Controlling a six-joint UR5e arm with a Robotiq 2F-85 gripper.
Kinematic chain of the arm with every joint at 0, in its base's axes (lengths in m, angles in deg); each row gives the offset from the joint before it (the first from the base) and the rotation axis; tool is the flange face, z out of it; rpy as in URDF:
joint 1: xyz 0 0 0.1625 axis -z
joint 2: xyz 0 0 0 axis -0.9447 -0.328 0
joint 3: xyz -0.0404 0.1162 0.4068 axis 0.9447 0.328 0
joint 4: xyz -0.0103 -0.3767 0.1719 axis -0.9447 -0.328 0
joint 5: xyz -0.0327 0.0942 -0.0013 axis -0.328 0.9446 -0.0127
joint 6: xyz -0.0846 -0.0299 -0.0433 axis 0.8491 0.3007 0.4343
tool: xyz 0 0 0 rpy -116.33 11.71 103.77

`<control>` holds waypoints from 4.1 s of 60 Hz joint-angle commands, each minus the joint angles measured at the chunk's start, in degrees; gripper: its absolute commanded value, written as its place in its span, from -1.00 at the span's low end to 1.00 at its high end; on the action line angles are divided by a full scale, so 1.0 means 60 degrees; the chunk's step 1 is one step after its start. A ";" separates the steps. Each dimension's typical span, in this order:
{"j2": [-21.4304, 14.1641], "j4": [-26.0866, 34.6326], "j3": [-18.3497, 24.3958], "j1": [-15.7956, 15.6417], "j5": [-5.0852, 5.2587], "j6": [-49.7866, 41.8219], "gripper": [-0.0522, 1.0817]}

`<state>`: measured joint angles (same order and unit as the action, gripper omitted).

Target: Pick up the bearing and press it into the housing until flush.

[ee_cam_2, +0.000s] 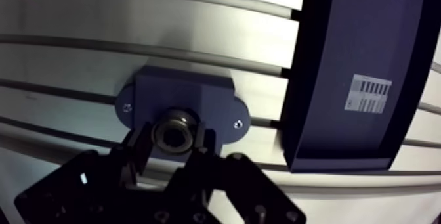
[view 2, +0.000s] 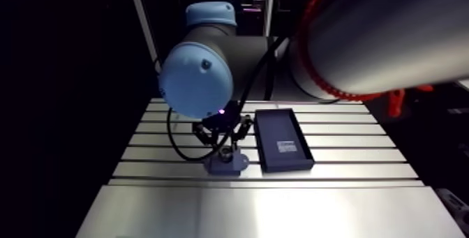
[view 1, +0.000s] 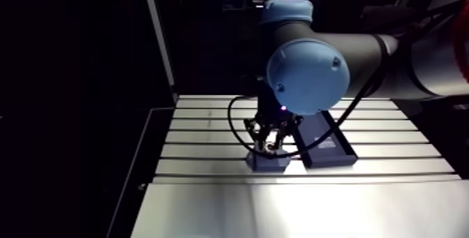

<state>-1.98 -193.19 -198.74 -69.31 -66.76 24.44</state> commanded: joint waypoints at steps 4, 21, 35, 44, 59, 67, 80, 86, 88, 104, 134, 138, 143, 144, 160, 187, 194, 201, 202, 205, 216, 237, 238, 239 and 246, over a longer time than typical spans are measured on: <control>-0.0004 -0.0015 -0.0029 0.0007 0.0000 0.0005 0.22; 0.0008 -0.0015 -0.0071 -0.0007 0.0000 0.0020 0.22; 0.0008 -0.0015 -0.0073 0.0007 0.0000 0.0032 0.22; 0.0021 -0.0015 -0.0086 0.0007 0.0000 0.0034 0.22; 0.0023 -0.0015 -0.0088 0.0007 0.0000 0.0020 0.22; 0.0036 -0.0015 -0.0088 0.0007 0.0000 0.0020 0.22; 0.0038 -0.0027 -0.0088 0.0007 0.0000 0.0020 0.22; 0.0052 -0.0029 -0.0088 0.0022 0.0000 0.0020 0.22; 0.0052 -0.0017 -0.0088 0.0022 0.0000 0.0020 0.22; 0.0096 -0.0028 -0.0088 0.0022 0.0000 0.0020 0.22; 0.0125 -0.0017 -0.0074 0.0037 0.0000 0.0020 0.22; 0.0167 -0.0027 -0.0073 0.0049 0.0000 0.0020 0.22; 0.0184 -0.0029 -0.0073 0.0051 0.0000 0.0020 0.22; 0.0184 -0.0029 -0.0073 0.0051 0.0000 0.0020 0.22; 0.0197 -0.0029 -0.0073 0.0037 0.0000 0.0020 0.22; 0.0228 -0.0042 -0.0044 0.0051 0.0000 0.0020 0.22; 0.0228 -0.0166 -0.0058 0.0051 0.0000 0.0034 0.22; 0.0243 -0.0293 -0.0059 0.0051 -0.0013 0.0020 0.22; 0.0243 -0.0293 -0.0059 0.0051 -0.0013 0.0020 0.22; 0.0243 -0.0293 -0.0059 0.0051 -0.0013 0.0020 0.22; 0.0243 -0.0293 -0.0071 0.0051 -0.0015 0.0020 0.22; 0.0243 -0.0279 -0.0086 0.0008 0.0000 0.0020 0.22; 0.0243 -0.0291 -0.0088 0.0008 0.0012 0.0020 0.22; 0.0243 -0.0291 -0.0088 0.0008 0.0012 0.0020 0.22; 0.0243 -0.0279 -0.0075 0.0007 0.0014 0.0022 0.22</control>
<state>-0.52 -194.88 -199.20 -69.20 -66.73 24.58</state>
